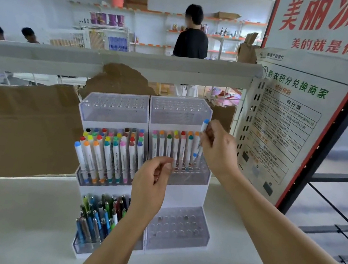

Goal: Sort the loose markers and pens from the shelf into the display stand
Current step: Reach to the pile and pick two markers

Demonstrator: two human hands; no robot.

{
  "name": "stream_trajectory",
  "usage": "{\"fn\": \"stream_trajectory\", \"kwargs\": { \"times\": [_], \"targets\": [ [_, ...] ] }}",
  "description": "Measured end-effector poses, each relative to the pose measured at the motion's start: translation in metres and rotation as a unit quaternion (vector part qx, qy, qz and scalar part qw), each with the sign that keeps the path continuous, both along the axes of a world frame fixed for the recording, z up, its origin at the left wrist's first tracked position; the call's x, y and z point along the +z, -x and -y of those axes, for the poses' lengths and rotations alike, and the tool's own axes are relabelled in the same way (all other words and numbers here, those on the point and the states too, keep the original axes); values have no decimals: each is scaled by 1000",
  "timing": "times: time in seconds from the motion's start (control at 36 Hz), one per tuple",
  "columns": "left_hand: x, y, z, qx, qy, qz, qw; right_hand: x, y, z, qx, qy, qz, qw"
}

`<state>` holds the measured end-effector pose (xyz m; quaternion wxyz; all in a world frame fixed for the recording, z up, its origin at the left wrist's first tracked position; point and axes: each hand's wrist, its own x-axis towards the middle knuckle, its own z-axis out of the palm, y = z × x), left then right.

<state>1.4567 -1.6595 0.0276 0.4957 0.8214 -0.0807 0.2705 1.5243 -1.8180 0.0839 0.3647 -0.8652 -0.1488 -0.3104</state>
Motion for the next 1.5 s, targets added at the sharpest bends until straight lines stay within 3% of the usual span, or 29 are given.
{"fn": "stream_trajectory", "kwargs": {
  "times": [0.31,0.64,0.78,0.92,1.08,1.25,1.36,1.5],
  "targets": [
    [-1,5,-3,7,-12,-6,1000,-10,-2,-5,-2,40,-117,992],
    [0,22,-3,29,-11,-3,1000,-12,1,-7,-63,57,-141,986],
    [3,36,-4,52,-5,-8,999,-8,6,-7,-75,143,-109,981],
    [-1,51,-7,64,12,-15,998,-16,8,-5,-64,85,-153,983],
    [-9,61,-18,94,22,-33,995,-16,9,-5,-77,124,-167,975],
    [-11,69,-34,126,-12,-35,991,-35,33,-16,-94,87,-32,991],
    [-9,81,-53,156,-25,-51,986,-40,55,-40,-29,118,63,991],
    [-9,102,-89,222,-68,-75,970,-45,77,-82,85,157,71,981]
  ]
}}
